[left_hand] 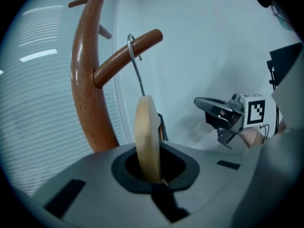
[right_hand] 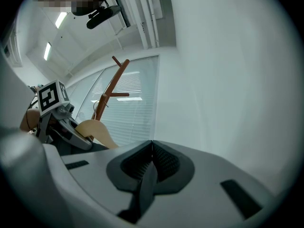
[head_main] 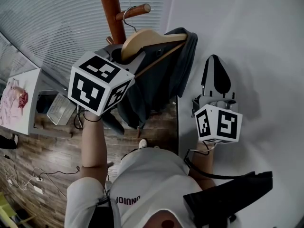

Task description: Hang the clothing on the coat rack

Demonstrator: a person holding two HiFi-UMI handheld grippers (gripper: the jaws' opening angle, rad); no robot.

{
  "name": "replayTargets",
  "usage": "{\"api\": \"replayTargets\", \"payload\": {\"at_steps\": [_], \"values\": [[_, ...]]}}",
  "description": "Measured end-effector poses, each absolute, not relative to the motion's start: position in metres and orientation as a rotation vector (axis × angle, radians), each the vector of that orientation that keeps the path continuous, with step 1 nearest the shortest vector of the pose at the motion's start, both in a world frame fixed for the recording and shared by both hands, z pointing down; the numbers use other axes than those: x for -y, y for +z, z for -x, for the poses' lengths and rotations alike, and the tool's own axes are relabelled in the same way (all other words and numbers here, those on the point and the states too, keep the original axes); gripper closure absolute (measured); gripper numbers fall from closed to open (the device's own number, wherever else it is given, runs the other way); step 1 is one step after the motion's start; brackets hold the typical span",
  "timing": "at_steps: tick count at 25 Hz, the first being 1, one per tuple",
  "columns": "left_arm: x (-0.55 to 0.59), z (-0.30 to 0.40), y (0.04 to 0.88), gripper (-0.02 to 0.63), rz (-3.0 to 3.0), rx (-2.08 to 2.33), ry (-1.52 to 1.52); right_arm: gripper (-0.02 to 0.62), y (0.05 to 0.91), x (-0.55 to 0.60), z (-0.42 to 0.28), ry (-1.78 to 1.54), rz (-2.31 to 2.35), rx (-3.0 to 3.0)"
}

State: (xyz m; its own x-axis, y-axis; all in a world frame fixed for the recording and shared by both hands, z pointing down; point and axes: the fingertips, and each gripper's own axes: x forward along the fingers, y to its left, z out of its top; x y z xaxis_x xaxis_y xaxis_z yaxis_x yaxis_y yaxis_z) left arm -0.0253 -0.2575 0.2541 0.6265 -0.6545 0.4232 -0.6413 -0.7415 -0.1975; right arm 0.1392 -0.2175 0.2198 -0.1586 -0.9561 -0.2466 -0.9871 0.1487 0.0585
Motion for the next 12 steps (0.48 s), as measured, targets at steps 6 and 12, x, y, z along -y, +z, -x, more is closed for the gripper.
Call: {"api": "replayTargets", "payload": {"at_steps": [6,12], "values": [[0.258,0.027,0.2551,0.583,2.826,-1.116,-0.736,0.575,0.2181,0.2166,-0.1389,0.311,1.936,-2.256],[0.2606,0.0304,0.2594,0.583,2.836,-1.118,-0.742,0.575,0.2175,0.2169,-0.1368,0.318,1.935,-2.259]]}}
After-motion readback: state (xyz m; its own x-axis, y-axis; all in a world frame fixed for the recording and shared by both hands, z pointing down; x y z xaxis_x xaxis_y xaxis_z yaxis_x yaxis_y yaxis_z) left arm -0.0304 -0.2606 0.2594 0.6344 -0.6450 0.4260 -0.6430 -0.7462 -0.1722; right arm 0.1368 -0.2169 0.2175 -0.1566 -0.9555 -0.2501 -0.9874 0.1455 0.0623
